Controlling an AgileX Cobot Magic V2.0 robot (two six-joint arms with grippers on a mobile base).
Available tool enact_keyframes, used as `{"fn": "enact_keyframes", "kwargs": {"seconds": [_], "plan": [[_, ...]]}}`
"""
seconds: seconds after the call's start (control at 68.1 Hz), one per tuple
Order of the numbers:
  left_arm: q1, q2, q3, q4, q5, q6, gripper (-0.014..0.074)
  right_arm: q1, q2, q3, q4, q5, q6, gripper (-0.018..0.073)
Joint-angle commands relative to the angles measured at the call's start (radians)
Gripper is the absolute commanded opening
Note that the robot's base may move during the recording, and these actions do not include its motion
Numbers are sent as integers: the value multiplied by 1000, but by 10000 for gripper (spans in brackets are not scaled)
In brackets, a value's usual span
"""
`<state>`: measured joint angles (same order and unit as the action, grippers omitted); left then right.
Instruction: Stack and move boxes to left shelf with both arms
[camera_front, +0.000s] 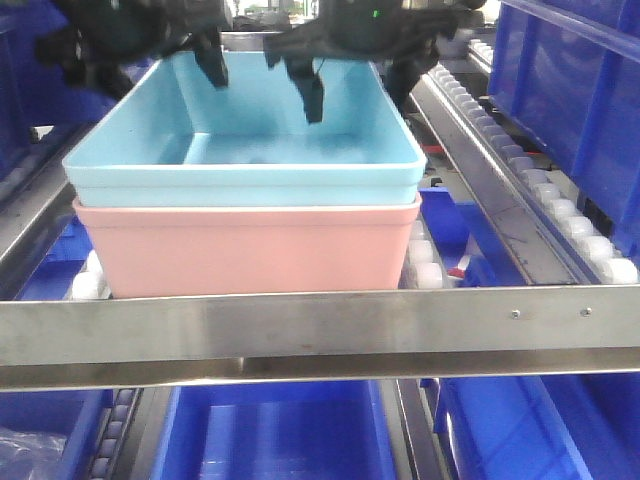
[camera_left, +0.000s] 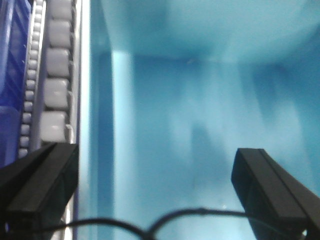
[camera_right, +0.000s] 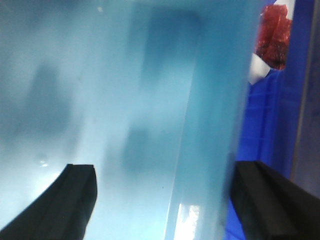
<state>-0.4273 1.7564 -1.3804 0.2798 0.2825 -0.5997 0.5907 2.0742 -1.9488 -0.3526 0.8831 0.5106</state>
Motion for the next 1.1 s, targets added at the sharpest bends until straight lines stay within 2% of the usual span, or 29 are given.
{"fn": "enact_keyframes", "kwargs": {"seconds": [0.0, 0.088, 0.176, 0.22, 0.279, 0.367, 0.411, 0.529, 0.587, 0.72, 0.91, 1.087], "plan": [[-11, -95, -47, 23, -55, -2, 515, 2, -111, -40, -25, -49, -16, 622], [-11, -128, -49, 23, -17, -2, 511, 2, -142, -40, -25, -27, -16, 615], [-11, -170, -49, 23, 56, -2, 511, 2, -178, -40, -25, 7, -16, 522], [-11, -193, -49, 23, 96, -2, 508, 2, -196, -40, -25, 23, -16, 443], [-11, -218, -49, 23, 156, -2, 487, 2, -214, -40, -25, 46, -16, 288], [-11, -255, -49, 23, 230, 2, 373, 2, -238, -39, -25, 73, -16, 30], [-11, -270, -49, 23, 270, 4, 248, 2, -246, -34, -25, 90, -16, 74], [-14, -291, -47, 0, 371, 50, -33, 2, -275, 5, -25, 89, -16, 49], [-17, -302, -47, -29, 414, 108, -1, 2, -295, 47, -28, 69, -16, 51], [-38, -341, -15, -135, 471, 238, -3, 2, -359, 195, -32, -5, -16, 51], [-92, -500, 136, -153, 438, 242, -3, 2, -530, 450, -32, -176, -16, 51], [-172, -715, 319, -151, 348, 267, -3, 2, -756, 686, -32, -326, -16, 51]]}}
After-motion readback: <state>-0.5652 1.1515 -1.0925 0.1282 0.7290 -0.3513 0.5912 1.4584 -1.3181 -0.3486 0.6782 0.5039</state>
